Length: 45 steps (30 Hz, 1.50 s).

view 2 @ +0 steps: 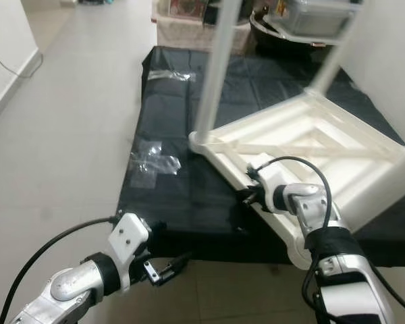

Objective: Building children table

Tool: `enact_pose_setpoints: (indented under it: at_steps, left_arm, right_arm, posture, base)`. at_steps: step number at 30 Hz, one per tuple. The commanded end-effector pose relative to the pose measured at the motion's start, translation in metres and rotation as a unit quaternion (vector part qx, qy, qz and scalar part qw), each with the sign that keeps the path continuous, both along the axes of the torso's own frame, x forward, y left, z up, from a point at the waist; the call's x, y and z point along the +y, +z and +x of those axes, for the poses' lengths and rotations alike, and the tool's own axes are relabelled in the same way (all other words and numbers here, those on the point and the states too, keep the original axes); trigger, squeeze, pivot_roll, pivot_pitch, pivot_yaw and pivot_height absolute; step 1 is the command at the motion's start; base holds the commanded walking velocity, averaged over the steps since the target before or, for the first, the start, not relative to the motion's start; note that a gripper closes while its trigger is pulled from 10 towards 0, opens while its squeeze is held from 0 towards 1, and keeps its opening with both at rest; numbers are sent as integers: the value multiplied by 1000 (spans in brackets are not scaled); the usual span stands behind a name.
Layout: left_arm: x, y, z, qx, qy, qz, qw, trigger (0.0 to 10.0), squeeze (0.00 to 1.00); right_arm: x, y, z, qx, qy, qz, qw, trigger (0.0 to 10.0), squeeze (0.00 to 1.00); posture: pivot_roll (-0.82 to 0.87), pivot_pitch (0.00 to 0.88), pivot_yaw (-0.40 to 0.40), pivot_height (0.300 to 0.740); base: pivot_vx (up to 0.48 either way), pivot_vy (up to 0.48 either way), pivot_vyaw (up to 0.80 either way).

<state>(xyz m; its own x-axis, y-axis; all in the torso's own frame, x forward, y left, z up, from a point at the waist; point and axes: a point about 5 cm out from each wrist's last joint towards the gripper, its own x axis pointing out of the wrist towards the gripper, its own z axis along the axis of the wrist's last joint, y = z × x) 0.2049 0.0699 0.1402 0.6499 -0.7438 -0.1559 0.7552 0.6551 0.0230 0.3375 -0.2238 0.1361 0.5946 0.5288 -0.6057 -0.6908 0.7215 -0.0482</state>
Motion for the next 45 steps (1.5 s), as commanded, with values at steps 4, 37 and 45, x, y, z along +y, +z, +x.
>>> enact_pose_setpoints:
  at_steps: [4, 37, 45]
  left_arm:
    - [-2, -4, 2, 1, 0, 2, 1000, 10000, 0]
    - [-14, -15, 37, -63, 4, 20, 998, 10000, 0]
    - [-15, -15, 39, -70, 3, 20, 997, 10000, 0]
  right_arm:
    - [20, -6, -7, 15, 72, 22, 997, 0, 0]
    - [43, 35, 6, -146, 326, -185, 915, 10000, 0]
    - [23, 39, 11, -152, 324, -242, 902, 10000, 749]
  posture:
    - [75, 18, -92, 740]
    - [76, 0, -102, 740]
    - [75, 0, -103, 740]
  base:
    - [0, 0, 0]
    - [0, 0, 0]
    - [0, 0, 0]
